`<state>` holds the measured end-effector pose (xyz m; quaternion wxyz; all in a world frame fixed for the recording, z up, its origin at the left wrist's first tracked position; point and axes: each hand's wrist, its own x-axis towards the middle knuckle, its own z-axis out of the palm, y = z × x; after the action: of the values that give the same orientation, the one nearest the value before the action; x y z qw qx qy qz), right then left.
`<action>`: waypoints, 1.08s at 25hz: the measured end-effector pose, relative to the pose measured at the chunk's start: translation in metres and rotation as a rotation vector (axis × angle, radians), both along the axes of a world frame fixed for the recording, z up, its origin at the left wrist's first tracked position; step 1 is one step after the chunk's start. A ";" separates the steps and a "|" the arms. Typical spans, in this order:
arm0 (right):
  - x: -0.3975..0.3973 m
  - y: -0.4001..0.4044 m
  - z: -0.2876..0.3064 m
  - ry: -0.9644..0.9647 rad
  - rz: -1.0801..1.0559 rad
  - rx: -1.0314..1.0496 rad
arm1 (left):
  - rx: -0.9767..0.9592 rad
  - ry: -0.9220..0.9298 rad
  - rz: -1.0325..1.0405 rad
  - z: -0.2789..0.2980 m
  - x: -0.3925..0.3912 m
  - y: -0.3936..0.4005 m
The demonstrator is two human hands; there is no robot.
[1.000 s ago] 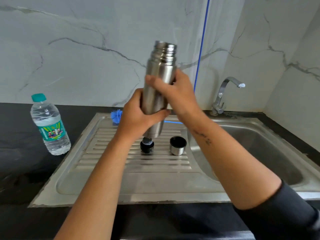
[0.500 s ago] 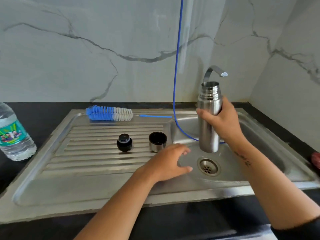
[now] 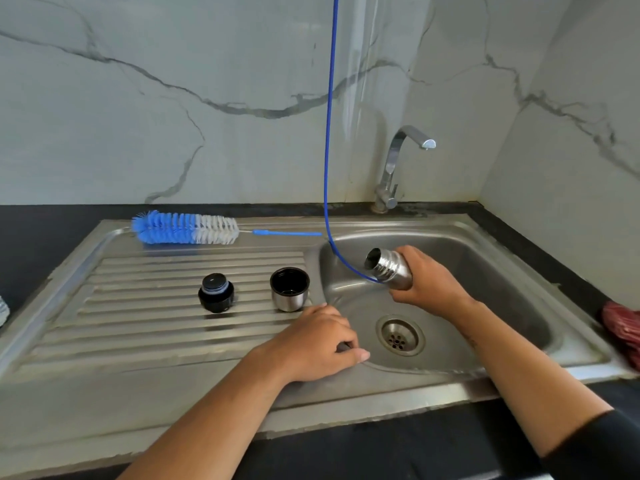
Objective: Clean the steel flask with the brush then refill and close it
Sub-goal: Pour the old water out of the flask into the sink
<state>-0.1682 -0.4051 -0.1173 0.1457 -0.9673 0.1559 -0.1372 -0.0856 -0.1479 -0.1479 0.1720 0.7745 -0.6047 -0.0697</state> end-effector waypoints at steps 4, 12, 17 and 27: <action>0.004 -0.004 -0.011 0.123 0.007 -0.181 | 0.008 0.024 0.009 -0.002 0.000 -0.001; 0.009 -0.004 -0.020 0.133 -0.005 -0.277 | 0.003 0.051 0.001 -0.003 0.004 -0.003; 0.011 -0.003 -0.022 0.115 0.003 -0.345 | -0.009 0.064 -0.007 -0.004 0.005 -0.004; 0.012 -0.006 -0.023 0.034 -0.024 -0.430 | -0.022 0.054 -0.027 -0.005 0.005 -0.003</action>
<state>-0.1562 -0.4111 -0.1400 -0.0681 -0.9763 0.1370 -0.1529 -0.0804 -0.1513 -0.1525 0.1958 0.7621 -0.6110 -0.0863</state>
